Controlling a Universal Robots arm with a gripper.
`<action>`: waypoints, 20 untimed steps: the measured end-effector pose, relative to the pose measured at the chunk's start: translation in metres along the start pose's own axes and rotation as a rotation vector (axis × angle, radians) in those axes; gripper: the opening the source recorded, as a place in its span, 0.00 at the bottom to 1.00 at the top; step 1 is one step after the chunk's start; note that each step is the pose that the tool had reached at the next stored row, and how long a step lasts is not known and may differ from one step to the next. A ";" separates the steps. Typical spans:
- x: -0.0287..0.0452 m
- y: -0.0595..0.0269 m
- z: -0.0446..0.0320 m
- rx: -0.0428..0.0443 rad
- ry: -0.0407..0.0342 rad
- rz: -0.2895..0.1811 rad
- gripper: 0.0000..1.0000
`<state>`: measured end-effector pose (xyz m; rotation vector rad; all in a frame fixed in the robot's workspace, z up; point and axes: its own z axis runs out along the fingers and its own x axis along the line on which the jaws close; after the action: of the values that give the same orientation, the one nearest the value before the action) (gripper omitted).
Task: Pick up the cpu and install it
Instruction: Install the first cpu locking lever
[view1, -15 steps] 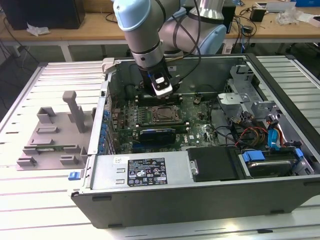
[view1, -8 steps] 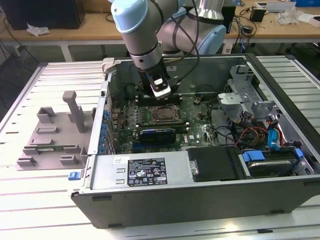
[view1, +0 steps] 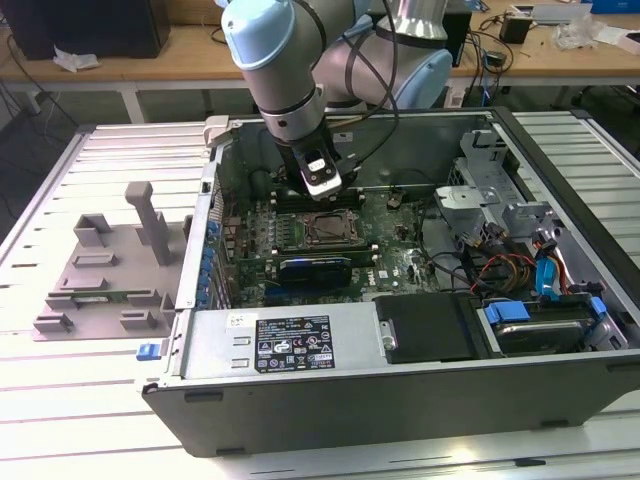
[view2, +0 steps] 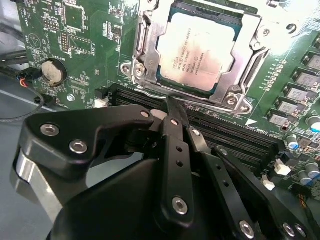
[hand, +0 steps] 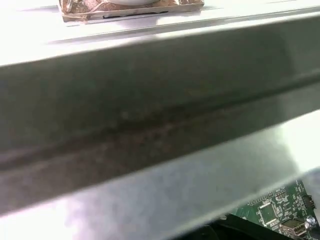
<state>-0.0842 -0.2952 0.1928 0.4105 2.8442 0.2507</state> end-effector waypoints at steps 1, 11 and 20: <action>-0.0021 0.0006 0.0007 0.0000 0.0000 0.000 0.11; -0.0123 0.0034 0.0038 -0.0002 -0.0003 0.001 0.11; -0.0133 0.0040 0.0006 -0.0004 -0.0002 0.001 0.11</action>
<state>-0.0707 -0.2953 0.1961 0.4113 2.8439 0.2513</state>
